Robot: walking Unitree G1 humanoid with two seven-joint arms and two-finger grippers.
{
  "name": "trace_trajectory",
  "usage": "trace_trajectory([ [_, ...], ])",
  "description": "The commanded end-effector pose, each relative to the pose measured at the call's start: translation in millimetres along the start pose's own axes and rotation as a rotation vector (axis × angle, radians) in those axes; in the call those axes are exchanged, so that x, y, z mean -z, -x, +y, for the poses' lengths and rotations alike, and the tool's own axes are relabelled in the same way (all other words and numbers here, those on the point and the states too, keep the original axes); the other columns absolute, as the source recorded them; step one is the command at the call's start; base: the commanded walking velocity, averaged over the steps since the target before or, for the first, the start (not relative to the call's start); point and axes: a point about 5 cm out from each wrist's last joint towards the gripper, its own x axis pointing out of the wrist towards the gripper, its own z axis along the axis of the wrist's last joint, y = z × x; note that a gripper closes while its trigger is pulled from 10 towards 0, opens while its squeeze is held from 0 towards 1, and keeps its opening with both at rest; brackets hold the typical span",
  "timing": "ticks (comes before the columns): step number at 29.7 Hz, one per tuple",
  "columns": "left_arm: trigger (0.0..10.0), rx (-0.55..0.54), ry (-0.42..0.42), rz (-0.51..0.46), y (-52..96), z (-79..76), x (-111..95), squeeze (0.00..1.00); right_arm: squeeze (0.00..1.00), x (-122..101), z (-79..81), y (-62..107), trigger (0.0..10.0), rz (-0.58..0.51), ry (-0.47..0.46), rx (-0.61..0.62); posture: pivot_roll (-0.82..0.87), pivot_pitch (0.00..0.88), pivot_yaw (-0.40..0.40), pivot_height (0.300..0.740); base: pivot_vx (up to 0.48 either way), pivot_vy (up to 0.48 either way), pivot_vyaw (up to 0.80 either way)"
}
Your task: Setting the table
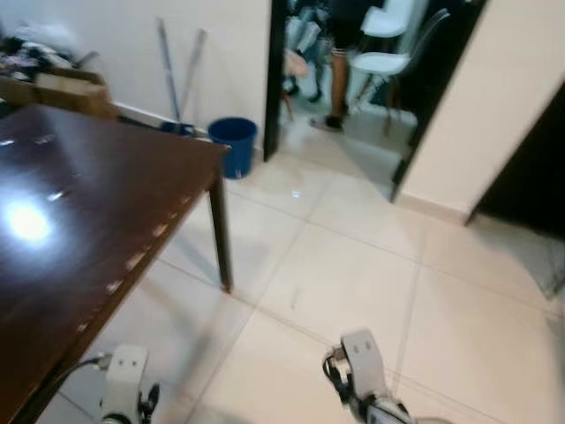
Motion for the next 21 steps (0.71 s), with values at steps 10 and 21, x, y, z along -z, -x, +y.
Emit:
trace_trajectory([
  [10, 10.0, 0.04, -0.006, 0.006, -0.9, -7.0, 6.2, 0.0, 0.0, 5.9, -2.1, 0.3, 10.0, 0.012, -0.003, 0.018, 0.0, 0.0, 0.067, 0.74, 0.0, 0.0, -0.79],
  [21, 10.0, 0.048, -0.004, 0.01, -2.4, -7.4, 7.8, 0.0, 0.0, 6.4, -2.3, -0.9, 10.0, 0.009, 0.001, 0.016, -0.01, 0.0, 0.065, 0.74, 0.0, 0.0, -0.79],
])
